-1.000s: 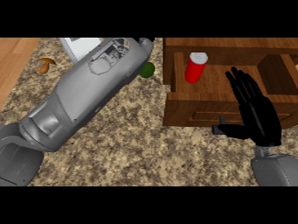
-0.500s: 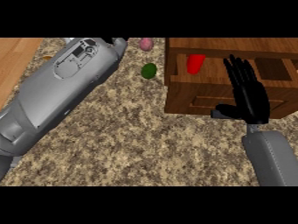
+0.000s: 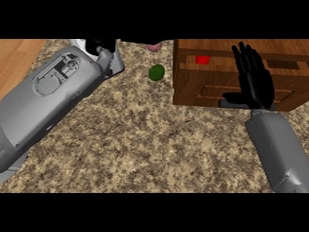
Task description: Pick up the can, place it into the drawer and close the drawer
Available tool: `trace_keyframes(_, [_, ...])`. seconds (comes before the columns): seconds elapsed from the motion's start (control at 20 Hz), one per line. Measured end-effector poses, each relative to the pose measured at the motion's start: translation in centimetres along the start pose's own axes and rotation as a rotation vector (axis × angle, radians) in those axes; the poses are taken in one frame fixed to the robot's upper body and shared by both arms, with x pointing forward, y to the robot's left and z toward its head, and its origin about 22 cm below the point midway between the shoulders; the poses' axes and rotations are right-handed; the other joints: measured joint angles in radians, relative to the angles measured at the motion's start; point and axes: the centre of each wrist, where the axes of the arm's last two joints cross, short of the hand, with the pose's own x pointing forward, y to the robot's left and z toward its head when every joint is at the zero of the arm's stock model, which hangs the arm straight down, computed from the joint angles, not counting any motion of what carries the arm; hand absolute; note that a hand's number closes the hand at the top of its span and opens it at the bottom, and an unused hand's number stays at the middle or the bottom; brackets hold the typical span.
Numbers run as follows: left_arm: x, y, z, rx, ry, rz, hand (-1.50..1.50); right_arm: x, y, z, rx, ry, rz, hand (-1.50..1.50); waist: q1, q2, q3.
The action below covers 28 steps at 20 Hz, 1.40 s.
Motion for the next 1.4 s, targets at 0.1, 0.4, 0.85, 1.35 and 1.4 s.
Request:
trace_keyframes(0.1, [0.0, 0.8, 0.2, -0.003, 0.002, -0.003, -1.50, 0.0, 0.2, -1.1, -0.009, 0.015, 0.007, -1.50, 0.003, 0.004, 0.003])
trace_keyframes(0.4, [-0.7, 1.8, 1.4, -0.013, 0.013, -0.014, -1.50, 0.1, 0.8, -3.4, -0.041, 0.045, 0.025, -1.50, 0.010, 0.013, 0.009])
trace_keyframes(0.85, [-2.3, 3.7, 3.2, -0.028, 0.015, -0.015, -1.50, 1.3, 0.9, -5.9, -0.063, 0.067, 0.027, -1.50, 0.016, 0.021, 0.015])
trace_keyframes(1.35, [-3.5, 4.9, 4.6, -0.035, 0.008, -0.024, -1.50, 1.7, -0.6, -8.5, -0.003, 0.053, 0.028, -1.50, 0.022, 0.038, 0.019])
trace_keyframes(1.4, [-3.8, 4.9, 4.9, -0.040, 0.010, -0.022, -1.50, 1.6, -0.6, -8.6, 0.004, 0.051, 0.024, -1.50, 0.023, 0.039, 0.019])
